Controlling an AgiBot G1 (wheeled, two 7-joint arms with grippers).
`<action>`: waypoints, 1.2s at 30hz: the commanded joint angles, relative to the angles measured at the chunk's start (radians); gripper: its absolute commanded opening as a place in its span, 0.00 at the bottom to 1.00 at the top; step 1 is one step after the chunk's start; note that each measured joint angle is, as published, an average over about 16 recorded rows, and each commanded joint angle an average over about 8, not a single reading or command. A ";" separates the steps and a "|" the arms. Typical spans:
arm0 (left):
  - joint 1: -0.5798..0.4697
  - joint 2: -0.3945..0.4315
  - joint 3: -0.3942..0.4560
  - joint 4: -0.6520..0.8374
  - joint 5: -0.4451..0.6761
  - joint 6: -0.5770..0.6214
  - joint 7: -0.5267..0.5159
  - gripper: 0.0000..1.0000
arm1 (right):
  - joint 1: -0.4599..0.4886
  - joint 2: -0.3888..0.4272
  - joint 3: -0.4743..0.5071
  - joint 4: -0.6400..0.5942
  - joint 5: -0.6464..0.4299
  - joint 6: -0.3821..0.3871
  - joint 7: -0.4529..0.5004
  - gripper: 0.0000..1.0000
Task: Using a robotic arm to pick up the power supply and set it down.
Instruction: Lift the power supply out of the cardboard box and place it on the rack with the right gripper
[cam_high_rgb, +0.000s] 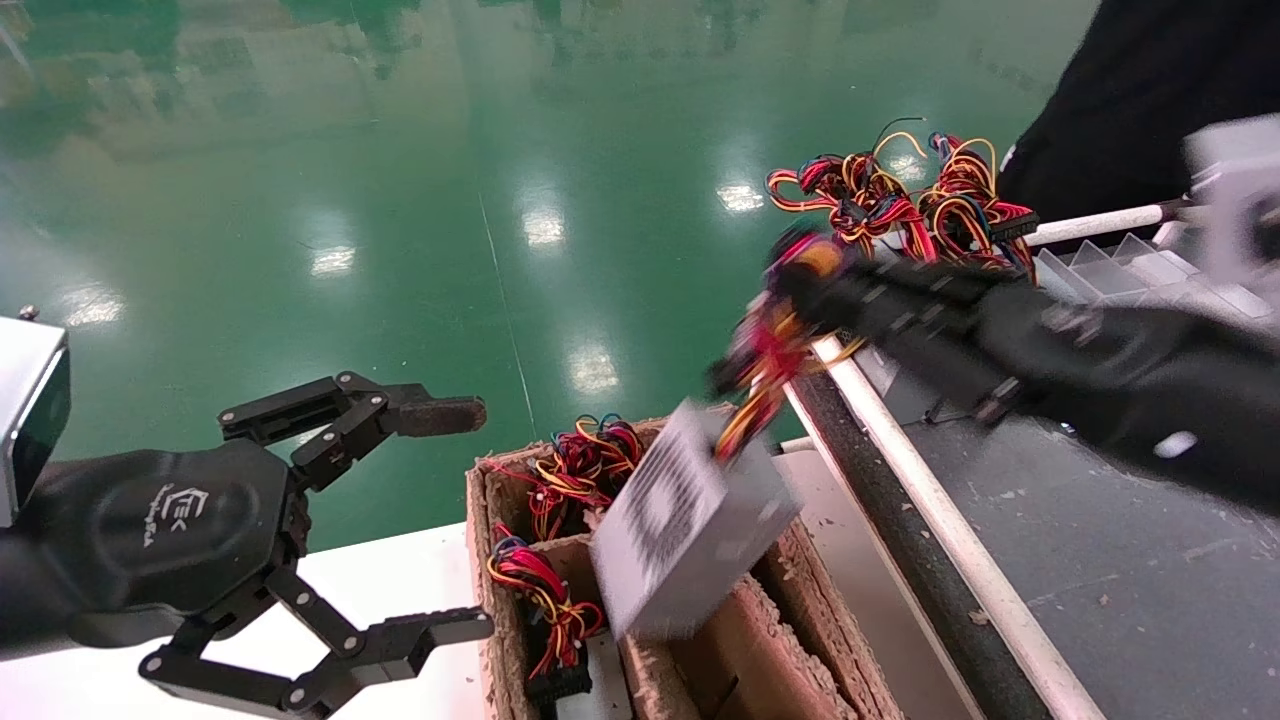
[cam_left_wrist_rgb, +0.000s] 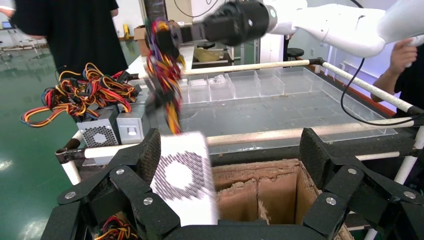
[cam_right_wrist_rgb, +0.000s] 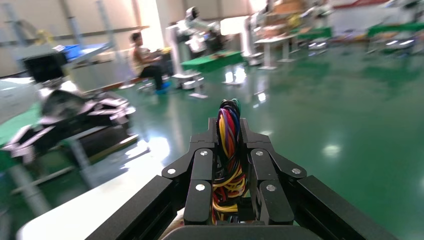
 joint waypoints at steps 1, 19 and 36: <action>0.000 0.000 0.000 0.000 0.000 0.000 0.000 1.00 | 0.013 0.020 0.024 -0.039 0.020 -0.010 -0.014 0.00; 0.000 0.000 0.000 0.000 0.000 0.000 0.000 1.00 | 0.210 0.159 0.038 -0.552 -0.147 -0.089 -0.311 0.00; 0.000 0.000 0.000 0.000 0.000 0.000 0.000 1.00 | 0.369 0.137 -0.045 -0.842 -0.282 -0.239 -0.498 0.00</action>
